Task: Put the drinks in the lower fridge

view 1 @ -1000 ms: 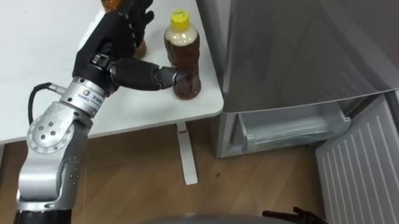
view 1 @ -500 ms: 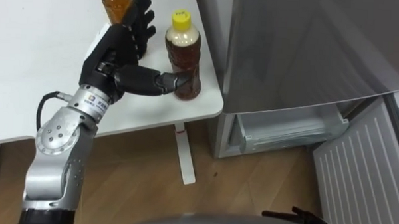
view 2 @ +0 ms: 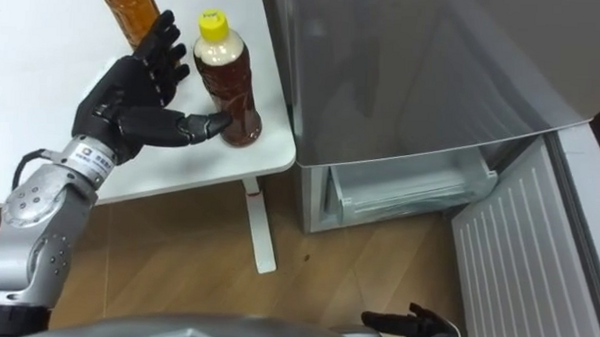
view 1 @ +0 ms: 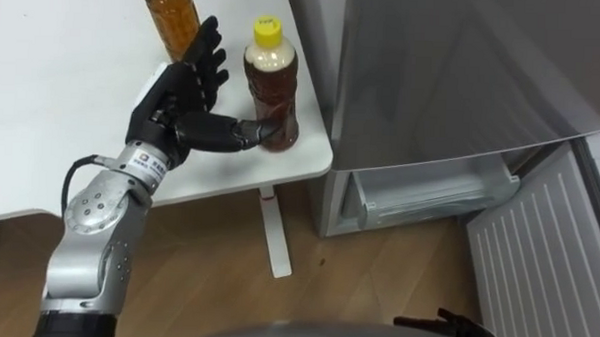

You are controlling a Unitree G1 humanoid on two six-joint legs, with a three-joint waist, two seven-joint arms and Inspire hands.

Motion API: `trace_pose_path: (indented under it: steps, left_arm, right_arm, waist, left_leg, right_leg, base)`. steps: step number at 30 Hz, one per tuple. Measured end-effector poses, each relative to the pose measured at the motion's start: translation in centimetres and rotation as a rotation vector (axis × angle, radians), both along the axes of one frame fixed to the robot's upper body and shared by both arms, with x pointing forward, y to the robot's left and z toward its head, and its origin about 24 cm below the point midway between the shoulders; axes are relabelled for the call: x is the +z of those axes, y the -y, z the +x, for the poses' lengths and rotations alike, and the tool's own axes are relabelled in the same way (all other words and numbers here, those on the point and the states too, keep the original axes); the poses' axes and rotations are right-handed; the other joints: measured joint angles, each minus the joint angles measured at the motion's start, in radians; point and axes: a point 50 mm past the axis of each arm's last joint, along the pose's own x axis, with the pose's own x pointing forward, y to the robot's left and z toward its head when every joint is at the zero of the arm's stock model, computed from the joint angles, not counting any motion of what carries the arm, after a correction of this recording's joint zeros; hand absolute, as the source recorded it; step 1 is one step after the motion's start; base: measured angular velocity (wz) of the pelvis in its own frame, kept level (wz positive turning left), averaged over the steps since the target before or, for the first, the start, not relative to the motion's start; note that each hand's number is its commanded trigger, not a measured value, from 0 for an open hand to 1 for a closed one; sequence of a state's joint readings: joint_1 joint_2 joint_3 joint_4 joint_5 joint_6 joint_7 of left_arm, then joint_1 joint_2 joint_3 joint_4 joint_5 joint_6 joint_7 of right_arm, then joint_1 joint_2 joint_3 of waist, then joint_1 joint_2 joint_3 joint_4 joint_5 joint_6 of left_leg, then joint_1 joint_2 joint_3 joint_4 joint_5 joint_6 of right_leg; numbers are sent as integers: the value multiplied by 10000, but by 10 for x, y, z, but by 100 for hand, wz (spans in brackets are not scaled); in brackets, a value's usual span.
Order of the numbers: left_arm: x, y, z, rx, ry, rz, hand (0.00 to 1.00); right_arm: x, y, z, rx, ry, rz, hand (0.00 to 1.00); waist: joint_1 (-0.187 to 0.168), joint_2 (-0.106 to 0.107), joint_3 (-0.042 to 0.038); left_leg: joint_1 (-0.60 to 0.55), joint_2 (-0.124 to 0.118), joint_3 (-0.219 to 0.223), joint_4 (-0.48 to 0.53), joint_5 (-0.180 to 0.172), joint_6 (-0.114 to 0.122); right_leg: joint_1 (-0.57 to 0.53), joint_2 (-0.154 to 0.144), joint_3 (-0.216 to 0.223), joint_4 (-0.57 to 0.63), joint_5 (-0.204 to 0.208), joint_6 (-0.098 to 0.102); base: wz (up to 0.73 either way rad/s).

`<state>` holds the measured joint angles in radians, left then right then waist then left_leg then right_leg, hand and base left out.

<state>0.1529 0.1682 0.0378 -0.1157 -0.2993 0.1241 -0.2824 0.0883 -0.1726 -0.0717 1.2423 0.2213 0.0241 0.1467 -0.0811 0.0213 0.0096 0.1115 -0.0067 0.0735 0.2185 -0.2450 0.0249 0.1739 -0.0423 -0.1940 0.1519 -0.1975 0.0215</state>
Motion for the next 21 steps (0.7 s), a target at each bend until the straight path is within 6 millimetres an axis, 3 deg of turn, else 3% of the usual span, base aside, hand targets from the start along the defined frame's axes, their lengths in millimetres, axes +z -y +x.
trace_pose_path:
  steps: [3,10,21]
  left_arm:
    - [1,-1,1,171,36,30,0]
    - [9,1,10,226,386,23,0]
    - [31,6,29,234,1292,63,0]
  right_arm:
    - [0,1,0,-53,34,-35,0]
    - [1,5,-1,-213,29,-111,0]
    - [-1,-2,-1,-291,46,78,0]
  waist:
    - [-67,53,22]
    - [-116,146,-30]
    - [-234,-100,-29]
  left_leg:
    - [-35,68,12,-86,-2,0]
    - [-18,92,75,-35,6,-14]
    - [25,98,112,30,6,-14]
  right_leg:
    - [-15,7,-42,7,1,-1]
    - [-19,33,-44,22,0,-2]
    - [-114,15,-1,38,0,-2]
  base:
    - [2]
    - [0]
    - [-1]
